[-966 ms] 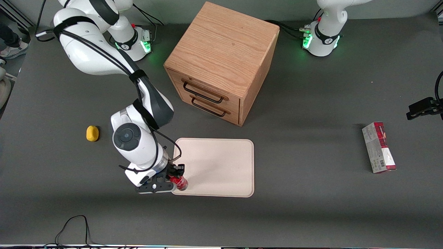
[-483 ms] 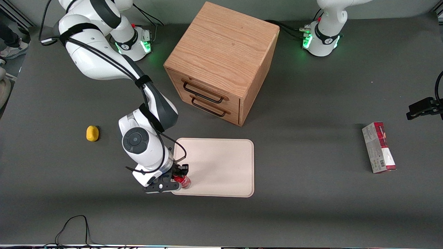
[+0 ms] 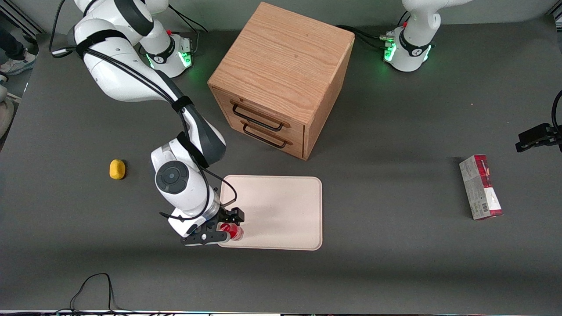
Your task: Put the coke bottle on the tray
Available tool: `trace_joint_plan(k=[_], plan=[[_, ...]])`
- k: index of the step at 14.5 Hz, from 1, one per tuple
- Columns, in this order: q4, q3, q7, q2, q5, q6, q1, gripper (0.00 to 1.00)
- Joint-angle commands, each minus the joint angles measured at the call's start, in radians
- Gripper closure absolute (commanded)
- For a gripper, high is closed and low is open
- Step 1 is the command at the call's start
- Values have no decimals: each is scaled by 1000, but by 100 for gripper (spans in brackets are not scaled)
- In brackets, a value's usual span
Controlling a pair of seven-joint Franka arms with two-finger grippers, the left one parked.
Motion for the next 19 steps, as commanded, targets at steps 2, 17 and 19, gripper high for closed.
trace_joint_plan(k=[2,17,19], plan=[[-37,-72,-103,-130,6,-151,10,0],[-632,-566,-438,-928,353,-431,130,0],[-629,-566,-437,-925,352,-434,128,0]])
